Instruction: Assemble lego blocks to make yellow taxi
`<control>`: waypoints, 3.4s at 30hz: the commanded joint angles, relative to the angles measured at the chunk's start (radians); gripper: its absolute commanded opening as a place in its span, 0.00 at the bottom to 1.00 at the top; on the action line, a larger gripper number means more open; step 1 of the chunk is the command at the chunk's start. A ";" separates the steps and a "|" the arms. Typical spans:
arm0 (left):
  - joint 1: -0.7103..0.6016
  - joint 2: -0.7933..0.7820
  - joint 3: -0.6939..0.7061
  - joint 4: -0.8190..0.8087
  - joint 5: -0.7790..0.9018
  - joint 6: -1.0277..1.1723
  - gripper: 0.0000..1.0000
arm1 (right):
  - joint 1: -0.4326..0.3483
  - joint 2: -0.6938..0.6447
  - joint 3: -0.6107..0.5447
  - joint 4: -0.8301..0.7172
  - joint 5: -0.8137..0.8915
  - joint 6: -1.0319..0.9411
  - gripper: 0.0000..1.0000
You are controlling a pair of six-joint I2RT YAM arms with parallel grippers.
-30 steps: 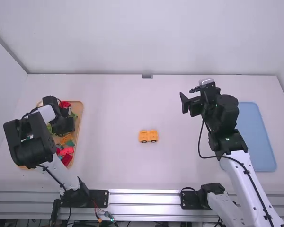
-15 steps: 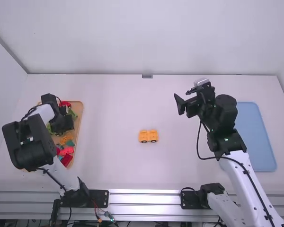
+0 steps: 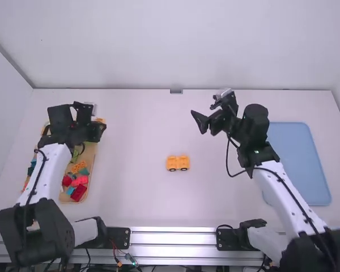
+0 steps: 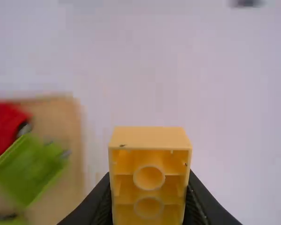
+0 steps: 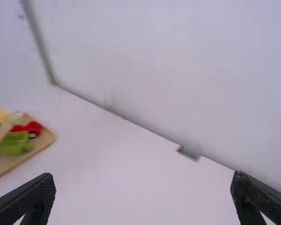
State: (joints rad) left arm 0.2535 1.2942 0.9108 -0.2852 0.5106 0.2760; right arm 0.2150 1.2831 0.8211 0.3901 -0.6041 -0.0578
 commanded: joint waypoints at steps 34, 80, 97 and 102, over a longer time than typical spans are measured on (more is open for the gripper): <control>-0.418 0.286 -0.078 1.213 0.831 -0.527 0.02 | 0.053 0.432 0.125 0.921 -0.762 0.745 0.73; -0.411 0.286 -0.097 1.258 0.835 -0.549 0.99 | 0.074 0.432 0.128 0.853 -0.696 0.613 0.15; -0.417 0.286 -0.097 0.711 0.336 -0.218 0.99 | -0.162 0.415 0.128 0.112 -0.214 0.224 0.06; -0.417 0.286 -0.097 0.689 0.167 -0.219 0.99 | -0.132 0.364 0.128 -0.152 -0.002 0.086 0.05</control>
State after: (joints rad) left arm -0.1593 1.5784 0.8158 0.4072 0.8162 0.0303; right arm 0.0601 1.7035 0.9302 0.2787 -0.7738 0.1562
